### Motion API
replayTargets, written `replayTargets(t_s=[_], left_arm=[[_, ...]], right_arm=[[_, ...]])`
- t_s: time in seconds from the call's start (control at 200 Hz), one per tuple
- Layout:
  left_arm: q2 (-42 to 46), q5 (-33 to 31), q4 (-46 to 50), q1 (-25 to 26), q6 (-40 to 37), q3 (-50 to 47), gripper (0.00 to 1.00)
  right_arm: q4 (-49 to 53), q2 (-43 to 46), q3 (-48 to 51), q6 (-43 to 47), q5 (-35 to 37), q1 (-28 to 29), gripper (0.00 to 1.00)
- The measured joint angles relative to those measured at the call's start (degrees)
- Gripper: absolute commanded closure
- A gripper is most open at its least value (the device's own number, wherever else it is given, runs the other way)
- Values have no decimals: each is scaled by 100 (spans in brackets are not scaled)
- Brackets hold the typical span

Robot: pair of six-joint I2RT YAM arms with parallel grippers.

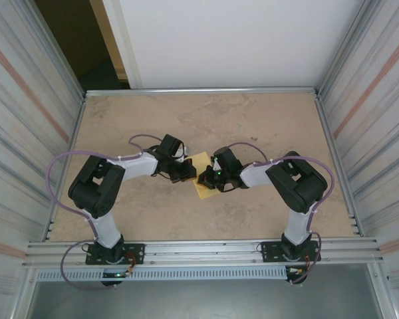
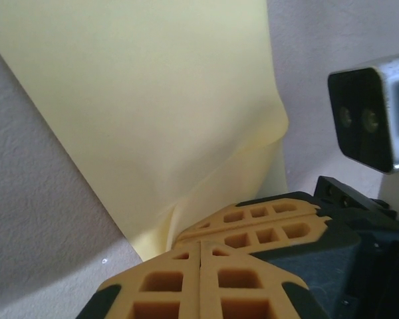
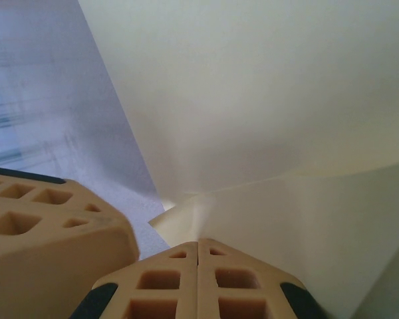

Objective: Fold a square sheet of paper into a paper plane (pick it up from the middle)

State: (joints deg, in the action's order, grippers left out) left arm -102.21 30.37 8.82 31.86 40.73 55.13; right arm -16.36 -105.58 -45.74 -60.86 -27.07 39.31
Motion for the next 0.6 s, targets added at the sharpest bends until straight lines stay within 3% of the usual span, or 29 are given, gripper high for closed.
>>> replayTargets(t_s=[0.601], left_arm=[[-278,-365,339,4,-35,164,100]], right_arm=[[-15,0,0,-2,-2,-2,100]])
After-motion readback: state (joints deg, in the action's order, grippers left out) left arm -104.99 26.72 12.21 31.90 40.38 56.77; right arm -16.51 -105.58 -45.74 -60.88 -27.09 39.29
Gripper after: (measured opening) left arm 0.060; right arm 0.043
